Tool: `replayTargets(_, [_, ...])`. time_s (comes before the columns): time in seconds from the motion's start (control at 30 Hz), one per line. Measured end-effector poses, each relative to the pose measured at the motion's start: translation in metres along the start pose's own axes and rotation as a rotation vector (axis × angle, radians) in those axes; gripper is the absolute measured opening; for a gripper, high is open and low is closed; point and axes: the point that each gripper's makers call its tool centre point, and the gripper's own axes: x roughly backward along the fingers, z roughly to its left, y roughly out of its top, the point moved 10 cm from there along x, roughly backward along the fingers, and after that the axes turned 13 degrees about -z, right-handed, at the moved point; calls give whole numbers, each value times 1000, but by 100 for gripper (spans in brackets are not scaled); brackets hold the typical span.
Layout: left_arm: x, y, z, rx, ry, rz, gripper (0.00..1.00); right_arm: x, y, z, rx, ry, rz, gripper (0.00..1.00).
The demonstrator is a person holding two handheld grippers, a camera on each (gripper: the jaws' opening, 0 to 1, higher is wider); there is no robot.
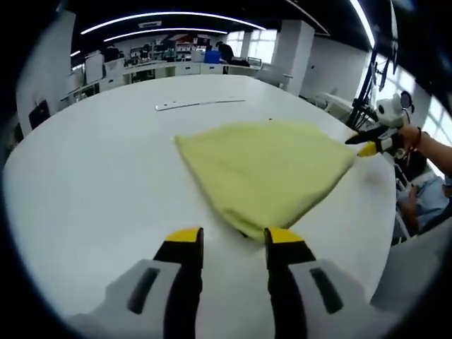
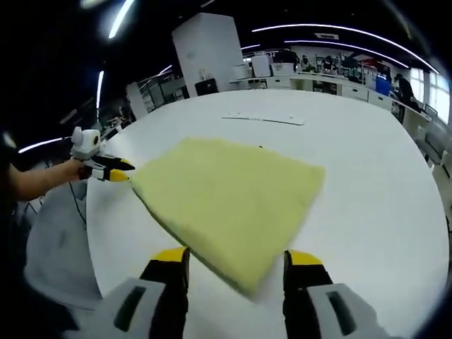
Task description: Fold the garment on the visible template until the final outline fits inside the template.
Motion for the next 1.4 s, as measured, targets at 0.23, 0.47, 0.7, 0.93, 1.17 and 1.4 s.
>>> replayTargets(0.23, [-4, -10, -5, 52, 11, 8, 20, 5, -8, 0, -5, -29, -4, 36])
replayTargets(0.47, [-7, -15, -9, 98, 17, -5, 14, 10, -13, -3, -24, -52, -6, 23])
replayTargets(0.7, [-8, -18, -12, 121, 13, -12, 6, 12, -18, -6, -68, -65, -2, 12])
replayTargets(0.93, [-7, -19, -13, 133, 18, -18, 1, 12, -23, -10, -130, -77, -29, 1])
replayTargets(1.17, [-1, -15, -9, 68, 22, -10, 0, 13, -21, -11, -99, -74, -37, 0])
replayTargets(1.4, [3, -10, -4, -26, 6, 10, 0, 15, -19, -13, -98, -74, -44, 0])
